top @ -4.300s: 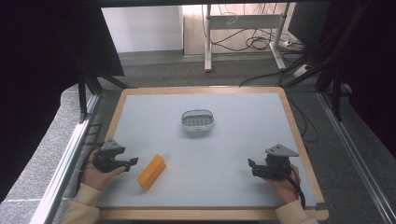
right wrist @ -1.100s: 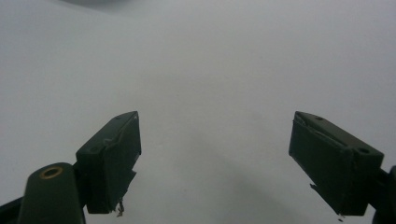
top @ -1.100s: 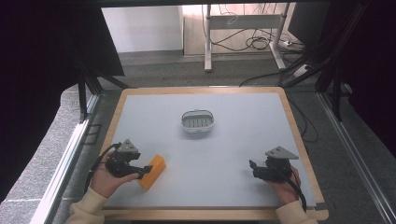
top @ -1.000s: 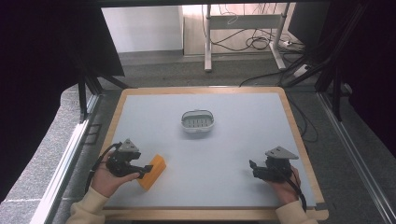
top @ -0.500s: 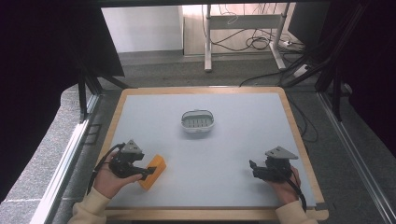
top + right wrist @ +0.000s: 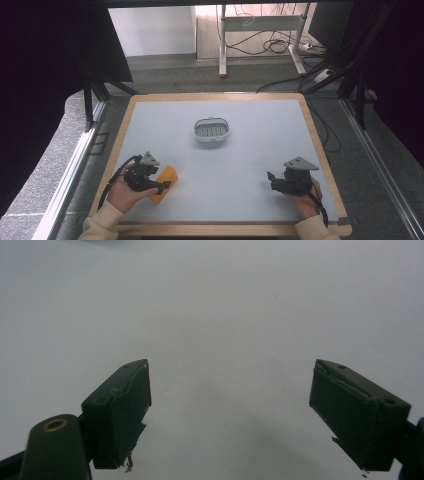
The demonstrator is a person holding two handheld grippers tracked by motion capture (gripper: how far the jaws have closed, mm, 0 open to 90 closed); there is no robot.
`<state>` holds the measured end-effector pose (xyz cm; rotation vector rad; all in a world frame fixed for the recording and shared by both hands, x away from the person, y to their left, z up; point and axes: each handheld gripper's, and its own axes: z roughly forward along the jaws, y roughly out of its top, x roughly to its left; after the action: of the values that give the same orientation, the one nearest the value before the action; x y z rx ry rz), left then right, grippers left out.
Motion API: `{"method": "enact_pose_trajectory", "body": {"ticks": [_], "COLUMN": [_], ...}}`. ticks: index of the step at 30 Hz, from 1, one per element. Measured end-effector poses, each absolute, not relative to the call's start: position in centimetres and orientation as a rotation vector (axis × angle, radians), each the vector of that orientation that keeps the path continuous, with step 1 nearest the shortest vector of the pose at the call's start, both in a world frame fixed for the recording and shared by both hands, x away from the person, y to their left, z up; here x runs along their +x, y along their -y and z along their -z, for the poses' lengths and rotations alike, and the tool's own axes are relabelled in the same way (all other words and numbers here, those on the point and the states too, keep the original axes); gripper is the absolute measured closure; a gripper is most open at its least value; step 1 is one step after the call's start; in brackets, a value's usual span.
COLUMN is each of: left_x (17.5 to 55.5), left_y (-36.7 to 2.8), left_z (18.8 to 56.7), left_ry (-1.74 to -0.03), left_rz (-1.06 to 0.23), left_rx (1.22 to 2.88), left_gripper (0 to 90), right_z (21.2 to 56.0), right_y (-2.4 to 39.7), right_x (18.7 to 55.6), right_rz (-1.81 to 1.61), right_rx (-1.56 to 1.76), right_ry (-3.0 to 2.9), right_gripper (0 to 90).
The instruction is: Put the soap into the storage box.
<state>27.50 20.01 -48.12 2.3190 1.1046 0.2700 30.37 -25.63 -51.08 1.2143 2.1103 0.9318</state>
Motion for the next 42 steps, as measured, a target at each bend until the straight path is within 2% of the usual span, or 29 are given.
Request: {"method": "enact_pose_trajectory", "body": {"ticks": [10,18,20,25,42], "left_x": [27.9,28.2,28.2,28.2,28.1], "left_y": [-19.1,-19.0,-18.8,-18.8,-19.2], "left_z": [49.4,50.0,50.1,50.2,49.4], "left_ry": [-1.152,-1.176,-1.178,-1.195,-1.155], "left_rz": [-0.264,-0.221,-0.196,-0.203,-0.193], "left_rx": [2.368,2.381,2.388,2.392,2.353], "left_gripper": [35.1,47.1,52.6,60.1,62.0], "right_z": [51.1,51.1,51.1,51.1,50.9], "right_y": [25.6,25.7,25.7,25.6,25.8], "right_x": [30.4,30.4,30.4,30.4,30.3], "right_rz": [-0.931,-0.927,-0.924,-0.922,-0.943], "right_rx": [1.209,1.209,1.209,1.207,1.224], "right_ry": [-2.111,-2.112,-2.115,-2.112,-2.099], "right_gripper": [17.3,17.3,17.3,17.4,17.5]}}
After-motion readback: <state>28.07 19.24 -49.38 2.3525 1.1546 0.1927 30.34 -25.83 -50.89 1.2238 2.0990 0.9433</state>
